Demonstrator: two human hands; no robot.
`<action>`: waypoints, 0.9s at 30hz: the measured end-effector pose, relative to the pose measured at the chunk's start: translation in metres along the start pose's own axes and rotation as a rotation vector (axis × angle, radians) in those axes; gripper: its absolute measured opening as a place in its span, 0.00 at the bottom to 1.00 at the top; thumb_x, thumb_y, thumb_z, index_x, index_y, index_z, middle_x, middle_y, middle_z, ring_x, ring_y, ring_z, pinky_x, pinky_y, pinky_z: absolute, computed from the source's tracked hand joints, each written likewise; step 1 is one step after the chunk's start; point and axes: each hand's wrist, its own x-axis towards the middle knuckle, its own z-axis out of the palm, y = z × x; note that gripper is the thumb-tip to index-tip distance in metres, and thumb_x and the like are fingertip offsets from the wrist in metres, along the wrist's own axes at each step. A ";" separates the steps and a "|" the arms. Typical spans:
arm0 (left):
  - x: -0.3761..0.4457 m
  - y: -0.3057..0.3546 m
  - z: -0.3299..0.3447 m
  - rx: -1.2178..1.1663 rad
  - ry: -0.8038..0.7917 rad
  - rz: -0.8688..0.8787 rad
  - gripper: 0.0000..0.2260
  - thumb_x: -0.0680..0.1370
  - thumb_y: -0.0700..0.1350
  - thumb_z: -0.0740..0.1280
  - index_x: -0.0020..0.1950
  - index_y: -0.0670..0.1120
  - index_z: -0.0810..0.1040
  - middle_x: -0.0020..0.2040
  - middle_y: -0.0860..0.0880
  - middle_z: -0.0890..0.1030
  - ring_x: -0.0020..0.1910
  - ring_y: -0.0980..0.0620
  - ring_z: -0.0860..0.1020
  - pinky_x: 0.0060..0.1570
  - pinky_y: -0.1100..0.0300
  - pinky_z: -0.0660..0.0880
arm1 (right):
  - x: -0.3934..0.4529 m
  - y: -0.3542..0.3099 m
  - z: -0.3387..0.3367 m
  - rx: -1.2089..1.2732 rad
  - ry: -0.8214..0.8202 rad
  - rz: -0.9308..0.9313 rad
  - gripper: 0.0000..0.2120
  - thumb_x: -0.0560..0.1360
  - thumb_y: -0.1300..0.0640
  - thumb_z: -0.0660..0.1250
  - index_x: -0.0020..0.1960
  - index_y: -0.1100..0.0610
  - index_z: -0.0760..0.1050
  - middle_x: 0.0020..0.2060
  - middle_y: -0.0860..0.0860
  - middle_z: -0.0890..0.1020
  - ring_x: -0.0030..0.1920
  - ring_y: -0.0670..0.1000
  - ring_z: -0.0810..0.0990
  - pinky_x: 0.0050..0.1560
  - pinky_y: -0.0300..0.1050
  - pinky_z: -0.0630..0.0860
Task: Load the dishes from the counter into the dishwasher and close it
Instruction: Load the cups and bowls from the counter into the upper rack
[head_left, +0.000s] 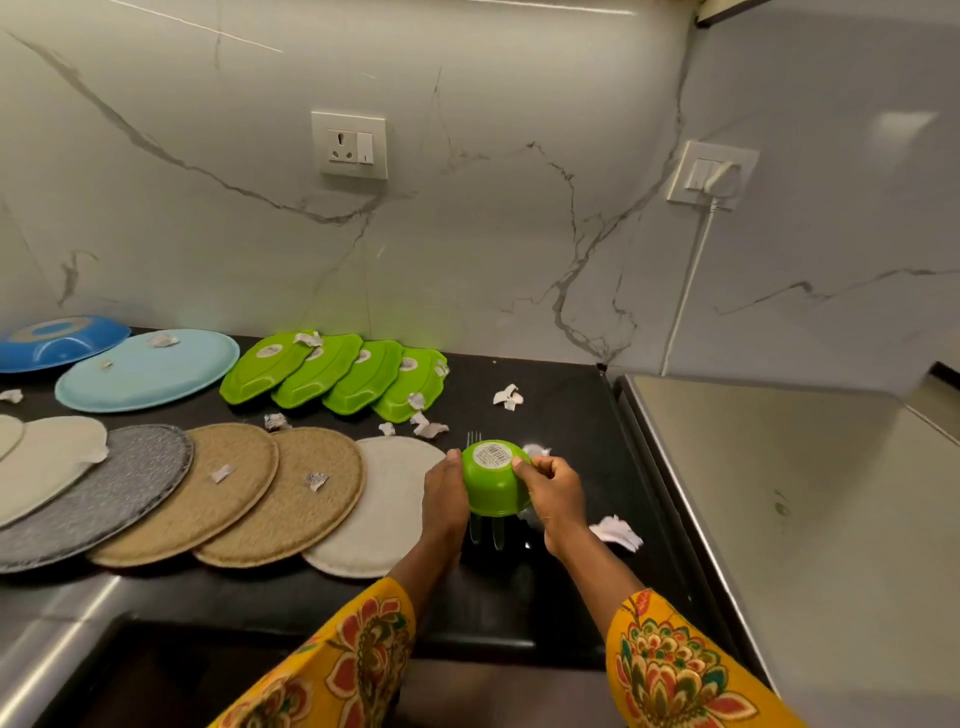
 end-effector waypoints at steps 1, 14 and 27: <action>-0.026 0.012 -0.005 -0.011 -0.004 0.001 0.23 0.78 0.61 0.53 0.55 0.47 0.80 0.55 0.45 0.81 0.55 0.47 0.78 0.60 0.47 0.73 | -0.012 0.004 -0.005 0.002 0.005 -0.003 0.12 0.71 0.51 0.72 0.51 0.55 0.77 0.51 0.54 0.82 0.52 0.53 0.80 0.57 0.54 0.76; -0.183 -0.001 0.000 -0.098 -0.203 -0.014 0.16 0.83 0.49 0.53 0.57 0.43 0.77 0.55 0.45 0.79 0.54 0.50 0.76 0.51 0.61 0.72 | -0.142 0.041 -0.098 -0.007 0.182 -0.002 0.09 0.79 0.55 0.60 0.54 0.59 0.75 0.47 0.53 0.78 0.49 0.50 0.75 0.49 0.43 0.71; -0.268 -0.034 0.081 -0.181 -0.432 -0.070 0.10 0.83 0.42 0.54 0.49 0.46 0.75 0.42 0.52 0.77 0.41 0.61 0.74 0.33 0.78 0.70 | -0.189 0.078 -0.216 0.056 0.363 0.057 0.02 0.79 0.59 0.61 0.49 0.56 0.72 0.48 0.54 0.77 0.50 0.53 0.75 0.54 0.50 0.73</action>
